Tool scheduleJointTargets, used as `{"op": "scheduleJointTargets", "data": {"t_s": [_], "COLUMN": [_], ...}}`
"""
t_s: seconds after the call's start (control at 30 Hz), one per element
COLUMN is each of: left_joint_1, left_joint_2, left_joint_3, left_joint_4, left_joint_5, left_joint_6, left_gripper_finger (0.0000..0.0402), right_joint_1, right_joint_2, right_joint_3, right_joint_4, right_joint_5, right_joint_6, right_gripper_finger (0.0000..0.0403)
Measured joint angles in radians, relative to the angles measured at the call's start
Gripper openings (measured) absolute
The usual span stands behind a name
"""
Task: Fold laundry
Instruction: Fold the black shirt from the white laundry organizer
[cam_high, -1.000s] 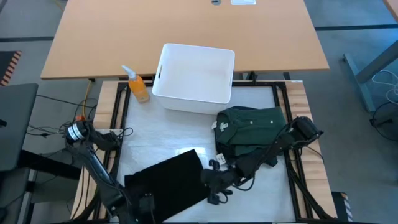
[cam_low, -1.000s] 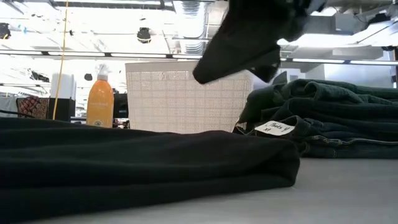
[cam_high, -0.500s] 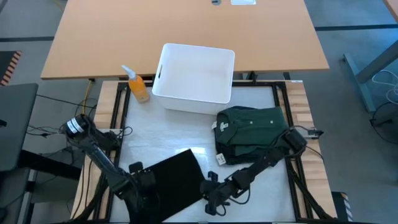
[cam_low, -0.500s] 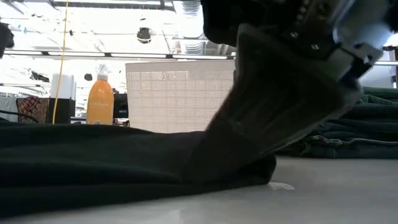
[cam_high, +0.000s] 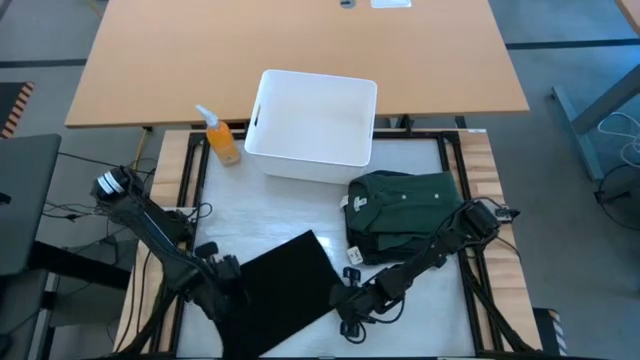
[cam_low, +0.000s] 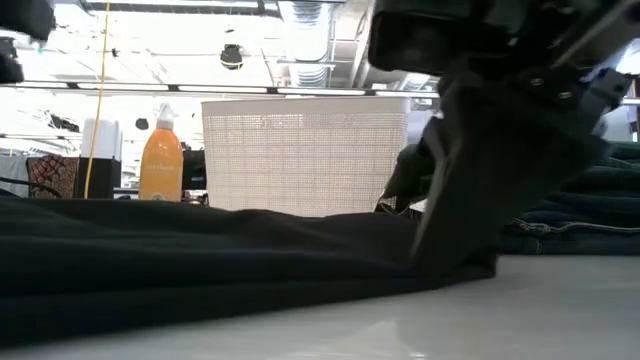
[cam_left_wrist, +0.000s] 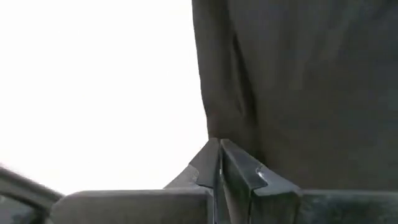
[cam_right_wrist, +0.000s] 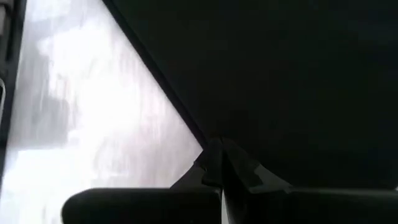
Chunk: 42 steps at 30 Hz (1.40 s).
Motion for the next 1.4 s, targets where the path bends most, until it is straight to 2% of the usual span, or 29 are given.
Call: {"op": "scheduleJointTargets", "data": {"t_s": [0.1,0.2,0.3,0.43,0.57,0.7,0.93,1.07,1.23,1.4], "left_joint_1": [-0.011,-0.033,-0.055,-0.079,-0.081,-0.081,-0.081,-0.087,-0.131,-0.166], "left_joint_2": [-0.073,-0.106,-0.101,-0.070,-0.040,-0.038,-0.035,-0.058,-0.137,-0.230], "left_joint_3": [0.001,-0.022,-0.066,-0.158,-0.247,-0.278,-0.257,-0.246,-0.231,-0.231], "left_joint_4": [0.034,0.143,0.255,0.419,0.528,0.504,0.474,0.405,0.285,0.207], "left_joint_5": [-0.076,-0.088,-0.023,0.036,0.126,0.179,0.138,0.120,-0.019,-0.189], "left_joint_6": [-0.010,-0.001,0.002,-0.022,-0.084,-0.136,-0.048,-0.033,-0.043,-0.078], "left_gripper_finger": [0.0001,0.0001,0.0000,0.0000,0.0000,0.0000,0.0000,0.0000,0.0000,0.0000], "right_joint_1": [0.000,0.000,0.000,-0.001,-0.002,-0.003,0.005,0.003,0.002,-0.003], "right_joint_2": [-0.029,-0.058,-0.058,-0.011,-0.004,-0.004,-0.004,-0.010,-0.064,-0.178], "right_joint_3": [-0.005,-0.005,-0.003,-0.003,-0.004,-0.029,-0.111,-0.125,-0.130,-0.127], "right_joint_4": [-0.013,0.034,0.144,0.322,0.302,0.290,0.300,0.283,0.247,0.144], "right_joint_5": [0.004,0.036,0.067,0.038,0.021,0.020,0.022,-0.027,-0.119,-0.128], "right_joint_6": [-0.031,-0.056,-0.080,-0.135,-0.120,-0.098,0.039,0.082,0.084,0.084], "right_gripper_finger": [0.0018,0.0018,0.0018,0.0018,0.0018,0.0018,0.0018,0.0018,0.0022,0.0035]}}
